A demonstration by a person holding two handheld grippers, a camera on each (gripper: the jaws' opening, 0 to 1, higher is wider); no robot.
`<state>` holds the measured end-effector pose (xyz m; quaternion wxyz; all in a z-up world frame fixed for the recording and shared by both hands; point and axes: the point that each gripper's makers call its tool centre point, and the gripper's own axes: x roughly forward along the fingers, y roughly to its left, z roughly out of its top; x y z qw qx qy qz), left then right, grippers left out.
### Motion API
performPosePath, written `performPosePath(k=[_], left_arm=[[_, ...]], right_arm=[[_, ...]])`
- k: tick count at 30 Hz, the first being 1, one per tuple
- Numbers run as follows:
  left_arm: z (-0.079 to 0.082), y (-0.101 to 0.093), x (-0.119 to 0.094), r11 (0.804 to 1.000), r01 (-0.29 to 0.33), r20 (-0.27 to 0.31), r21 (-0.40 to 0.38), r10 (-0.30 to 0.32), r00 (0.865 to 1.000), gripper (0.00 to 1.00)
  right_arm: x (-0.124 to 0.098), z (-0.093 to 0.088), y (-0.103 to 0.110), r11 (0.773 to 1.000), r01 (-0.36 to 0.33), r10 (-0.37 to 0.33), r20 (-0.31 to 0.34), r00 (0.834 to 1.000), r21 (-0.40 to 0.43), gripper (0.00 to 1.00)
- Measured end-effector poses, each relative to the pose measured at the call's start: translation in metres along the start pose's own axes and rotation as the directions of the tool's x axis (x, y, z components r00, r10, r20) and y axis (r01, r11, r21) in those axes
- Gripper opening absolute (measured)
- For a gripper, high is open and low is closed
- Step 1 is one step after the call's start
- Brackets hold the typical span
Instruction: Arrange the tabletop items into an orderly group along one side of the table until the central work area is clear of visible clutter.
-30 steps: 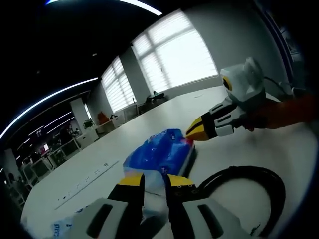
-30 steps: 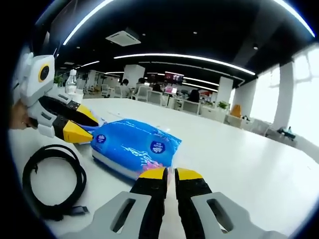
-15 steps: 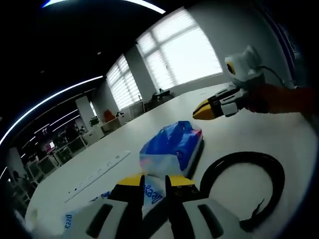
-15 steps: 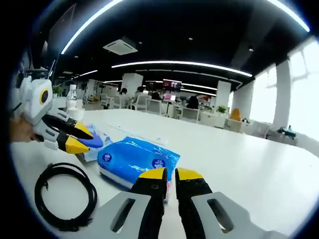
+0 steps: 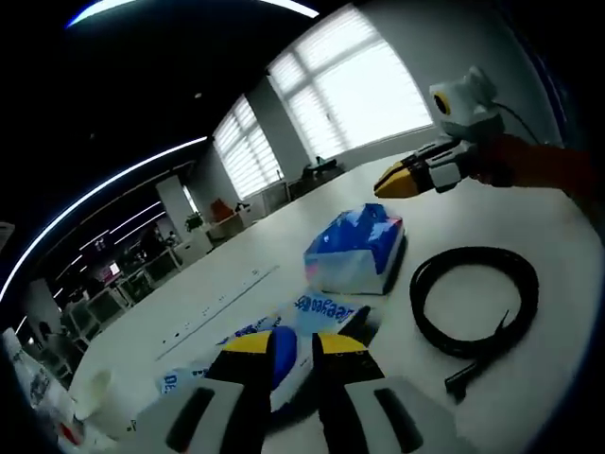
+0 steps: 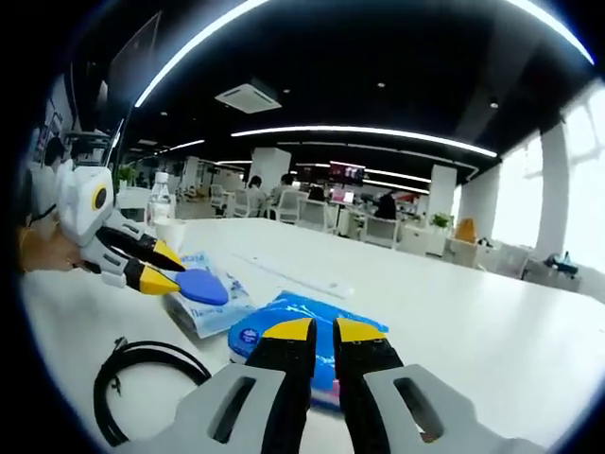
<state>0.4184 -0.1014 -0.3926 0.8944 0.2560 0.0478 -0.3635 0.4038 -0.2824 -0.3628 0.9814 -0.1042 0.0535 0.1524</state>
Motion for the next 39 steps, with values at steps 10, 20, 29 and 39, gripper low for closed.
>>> performPosePath(k=[10, 20, 29, 39], left_arm=[[-0.020, 0.007, -0.020, 0.997, 0.000, -0.032, 0.077, 0.003, 0.999, 0.13], [-0.041, 0.027, -0.037, 0.999, -0.022, -0.057, 0.038, 0.024, 0.998, 0.12], [-0.052, 0.051, -0.049, 0.996, -0.033, -0.096, 0.082, 0.041, 0.995, 0.10], [-0.064, 0.059, -0.054, 0.996, -0.010, -0.128, 0.093, 0.021, 0.992, 0.10]], right_arm=[[0.007, 0.019, 0.057, 0.980, -0.140, 0.139, -0.016, 0.990, -0.143, 0.06], [0.017, 0.024, 0.099, 0.940, -0.212, 0.208, -0.045, 0.977, -0.267, 0.06], [0.023, 0.017, 0.122, 0.885, -0.246, 0.227, -0.095, 0.969, -0.395, 0.07], [0.027, 0.006, 0.154, 0.797, -0.323, 0.280, -0.161, 0.946, -0.511, 0.07]])
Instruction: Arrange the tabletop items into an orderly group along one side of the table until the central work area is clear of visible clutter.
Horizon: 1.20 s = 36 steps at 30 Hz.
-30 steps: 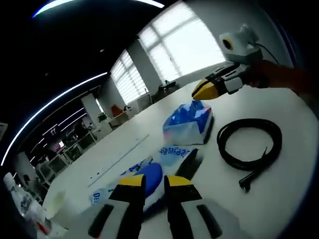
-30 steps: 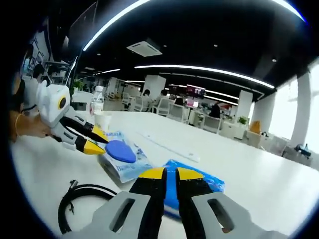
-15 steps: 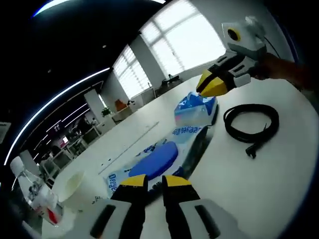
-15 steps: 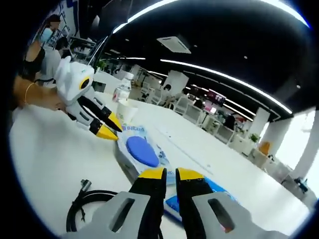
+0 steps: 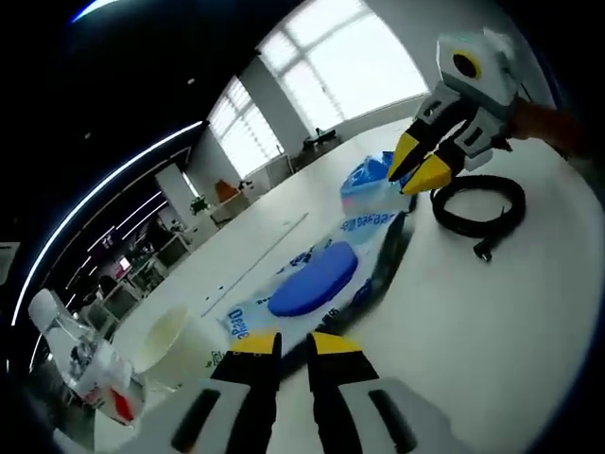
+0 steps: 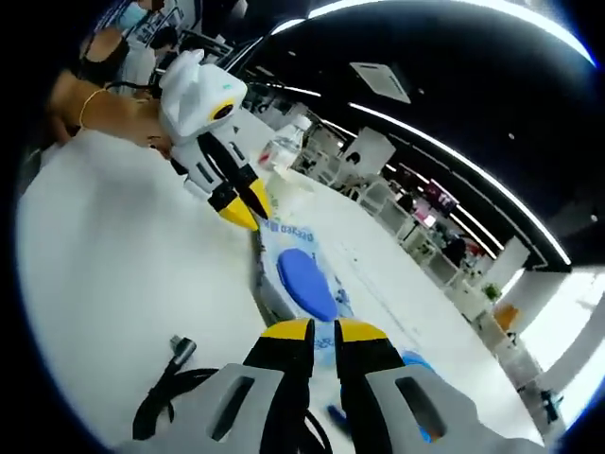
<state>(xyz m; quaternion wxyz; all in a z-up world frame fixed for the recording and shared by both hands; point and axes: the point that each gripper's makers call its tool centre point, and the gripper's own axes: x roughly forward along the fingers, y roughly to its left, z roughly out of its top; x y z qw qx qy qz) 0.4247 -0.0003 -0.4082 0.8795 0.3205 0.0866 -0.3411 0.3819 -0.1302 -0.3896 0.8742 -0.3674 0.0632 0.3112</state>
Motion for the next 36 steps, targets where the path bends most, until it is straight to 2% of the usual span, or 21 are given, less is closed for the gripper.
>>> performPosePath(k=[1, 3, 6, 10, 13, 17, 19, 22, 25, 28, 36], left_arm=[[-0.001, 0.000, 0.000, 1.000, 0.002, -0.005, 0.008, -0.002, 1.000, 0.10], [-0.001, 0.000, 0.000, 1.000, 0.011, -0.007, 0.015, -0.011, 1.000, 0.10], [-0.002, 0.001, 0.000, 1.000, 0.015, -0.009, 0.025, -0.015, 1.000, 0.10], [-0.004, 0.003, 0.001, 0.999, 0.020, -0.015, 0.033, -0.019, 1.000, 0.10], [-0.006, 0.007, 0.001, 0.999, -0.006, -0.015, 0.039, 0.007, 1.000, 0.10], [-0.006, 0.005, 0.003, 0.999, 0.008, -0.015, 0.049, -0.007, 1.000, 0.10], [-0.004, 0.002, 0.005, 0.999, 0.027, -0.005, 0.017, -0.027, 1.000, 0.10], [-0.004, -0.001, 0.006, 0.998, 0.043, -0.018, 0.052, -0.042, 0.999, 0.10], [-0.005, -0.005, 0.006, 0.995, 0.067, -0.024, 0.067, -0.066, 0.998, 0.10], [-0.009, -0.001, 0.009, 0.991, 0.053, -0.053, 0.121, -0.047, 0.997, 0.12], [-0.014, -0.004, 0.022, 0.990, 0.084, -0.073, 0.114, -0.076, 0.994, 0.13]], right_arm=[[0.002, 0.001, 0.007, 0.999, -0.037, 0.037, 0.012, 0.999, 0.040, 0.07], [0.002, 0.001, 0.007, 0.997, -0.045, 0.044, 0.022, 0.999, 0.060, 0.07], [0.004, -0.004, 0.007, 0.999, -0.033, 0.034, -0.007, 0.999, 0.020, 0.07], [0.006, -0.009, 0.010, 0.999, -0.033, 0.034, -0.033, 0.999, 0.008, 0.07], [0.007, -0.012, 0.012, 0.999, -0.036, 0.036, -0.043, 0.998, -0.003, 0.07], [0.010, -0.012, 0.012, 0.999, -0.035, 0.034, -0.055, 0.998, -0.031, 0.07], [0.013, -0.010, 0.012, 0.999, -0.042, 0.041, -0.052, 0.998, -0.026, 0.07], [0.018, -0.011, 0.013, 0.997, -0.055, 0.051, -0.075, 0.996, -0.054, 0.07], [0.021, -0.011, 0.015, 0.996, -0.070, 0.066, -0.079, 0.995, -0.051, 0.07], [0.026, -0.015, 0.016, 0.995, -0.081, 0.076, -0.090, 0.993, -0.052, 0.07], [0.029, -0.019, 0.017, 0.995, -0.092, 0.088, -0.094, 0.992, -0.045, 0.07]])
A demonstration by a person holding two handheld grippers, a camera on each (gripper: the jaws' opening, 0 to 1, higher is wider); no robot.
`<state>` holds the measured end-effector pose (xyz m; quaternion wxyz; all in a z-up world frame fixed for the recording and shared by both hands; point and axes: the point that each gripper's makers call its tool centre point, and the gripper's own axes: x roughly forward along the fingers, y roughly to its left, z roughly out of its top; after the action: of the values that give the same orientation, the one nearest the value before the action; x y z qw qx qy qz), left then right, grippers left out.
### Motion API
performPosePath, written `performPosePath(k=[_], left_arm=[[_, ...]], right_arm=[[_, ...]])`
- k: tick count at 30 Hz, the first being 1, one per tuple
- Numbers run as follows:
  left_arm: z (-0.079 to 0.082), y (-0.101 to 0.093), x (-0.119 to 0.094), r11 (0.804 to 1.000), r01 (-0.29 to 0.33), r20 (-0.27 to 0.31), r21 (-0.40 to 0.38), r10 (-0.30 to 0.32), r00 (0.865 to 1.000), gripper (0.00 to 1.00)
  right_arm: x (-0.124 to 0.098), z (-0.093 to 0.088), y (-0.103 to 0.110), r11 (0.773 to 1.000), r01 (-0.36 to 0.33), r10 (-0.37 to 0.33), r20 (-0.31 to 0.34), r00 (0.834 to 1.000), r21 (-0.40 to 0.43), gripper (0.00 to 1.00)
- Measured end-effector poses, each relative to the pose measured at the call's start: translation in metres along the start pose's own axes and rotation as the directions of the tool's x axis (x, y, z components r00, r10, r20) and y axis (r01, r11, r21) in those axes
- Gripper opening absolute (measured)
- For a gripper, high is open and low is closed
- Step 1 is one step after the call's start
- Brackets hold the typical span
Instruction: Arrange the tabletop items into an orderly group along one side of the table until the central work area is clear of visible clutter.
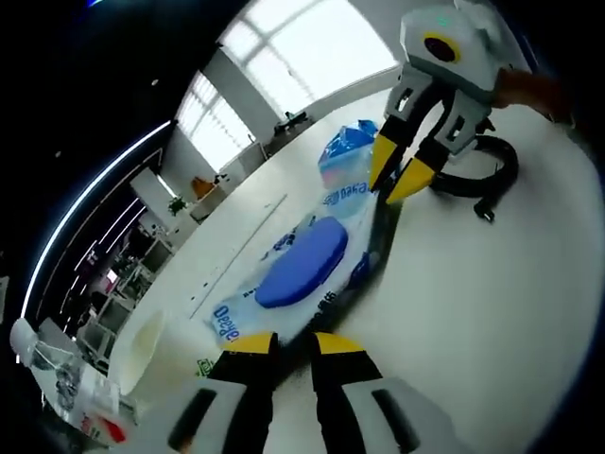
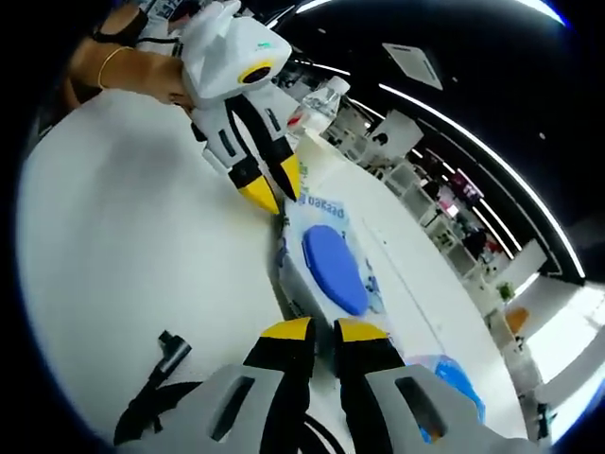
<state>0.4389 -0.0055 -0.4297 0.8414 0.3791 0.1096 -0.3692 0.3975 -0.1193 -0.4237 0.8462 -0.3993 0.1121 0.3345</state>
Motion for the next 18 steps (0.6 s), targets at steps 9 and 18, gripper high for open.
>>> performPosePath(k=[9, 18], left_arm=[[-0.0041, 0.0016, 0.0023, 1.000, -0.019, -0.011, -0.009, 0.018, 1.000, 0.08], [-0.0030, 0.0040, 0.0005, 0.997, -0.043, 0.010, -0.070, 0.044, 0.999, 0.04]], right_arm=[[0.0039, -0.0030, -0.0034, 1.000, 0.007, -0.007, -0.007, 1.000, -0.027, 0.02], [0.0035, 0.0030, -0.0076, 0.997, 0.024, -0.023, 0.016, 1.000, -0.070, 0.00]])
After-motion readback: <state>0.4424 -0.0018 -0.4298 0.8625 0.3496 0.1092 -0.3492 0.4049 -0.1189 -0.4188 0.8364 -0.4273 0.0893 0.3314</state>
